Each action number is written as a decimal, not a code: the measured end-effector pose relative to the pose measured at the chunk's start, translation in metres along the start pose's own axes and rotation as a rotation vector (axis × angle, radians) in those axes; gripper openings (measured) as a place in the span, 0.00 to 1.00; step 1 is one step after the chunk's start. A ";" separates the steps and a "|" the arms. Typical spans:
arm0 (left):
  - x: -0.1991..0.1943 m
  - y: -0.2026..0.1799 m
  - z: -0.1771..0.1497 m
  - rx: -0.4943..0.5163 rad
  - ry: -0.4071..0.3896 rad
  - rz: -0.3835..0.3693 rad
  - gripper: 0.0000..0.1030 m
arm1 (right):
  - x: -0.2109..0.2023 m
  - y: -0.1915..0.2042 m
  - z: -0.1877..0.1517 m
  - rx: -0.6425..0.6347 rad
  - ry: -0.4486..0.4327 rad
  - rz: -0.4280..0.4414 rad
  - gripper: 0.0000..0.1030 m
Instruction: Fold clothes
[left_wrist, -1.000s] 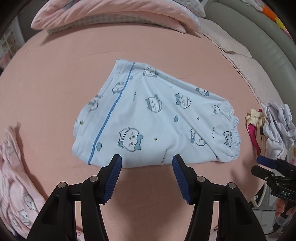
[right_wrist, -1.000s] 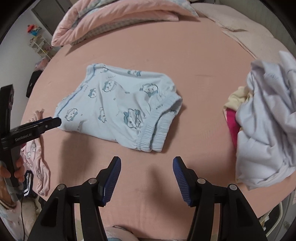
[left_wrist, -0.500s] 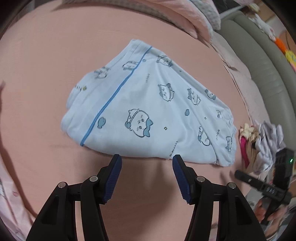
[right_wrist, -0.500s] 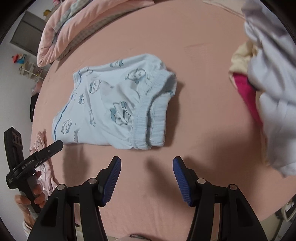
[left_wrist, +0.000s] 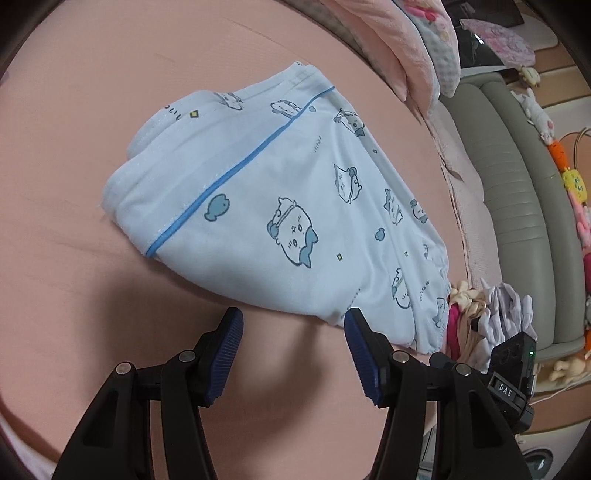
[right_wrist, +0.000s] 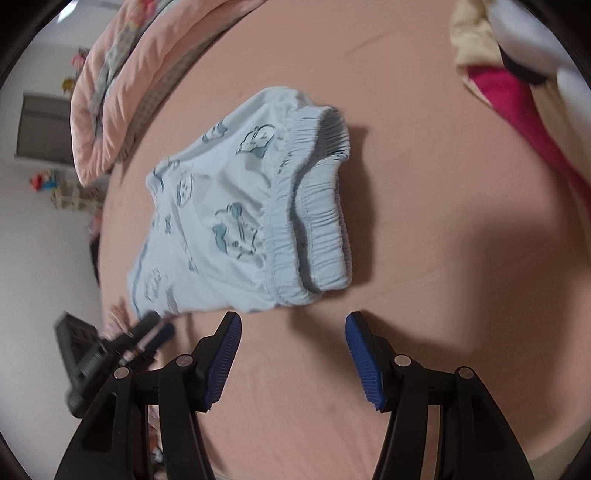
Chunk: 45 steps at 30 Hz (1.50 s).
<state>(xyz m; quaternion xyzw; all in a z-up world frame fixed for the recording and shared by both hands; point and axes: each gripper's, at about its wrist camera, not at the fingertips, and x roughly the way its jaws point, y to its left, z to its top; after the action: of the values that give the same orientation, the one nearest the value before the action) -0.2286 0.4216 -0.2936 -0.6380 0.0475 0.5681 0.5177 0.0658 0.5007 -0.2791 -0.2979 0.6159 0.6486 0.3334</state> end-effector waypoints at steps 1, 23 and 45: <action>0.000 0.002 0.000 -0.008 -0.006 -0.014 0.55 | 0.001 -0.003 0.001 0.027 -0.008 0.025 0.57; 0.003 0.035 0.030 -0.228 -0.109 -0.230 0.71 | 0.024 -0.024 0.012 0.260 -0.152 0.304 0.60; 0.000 0.057 0.011 -0.300 -0.175 -0.165 0.14 | 0.028 0.010 0.017 0.152 -0.202 0.000 0.23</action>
<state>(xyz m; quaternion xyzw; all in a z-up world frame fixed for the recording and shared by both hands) -0.2727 0.4037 -0.3262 -0.6577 -0.1356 0.5777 0.4639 0.0413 0.5198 -0.2948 -0.2048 0.6268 0.6267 0.4152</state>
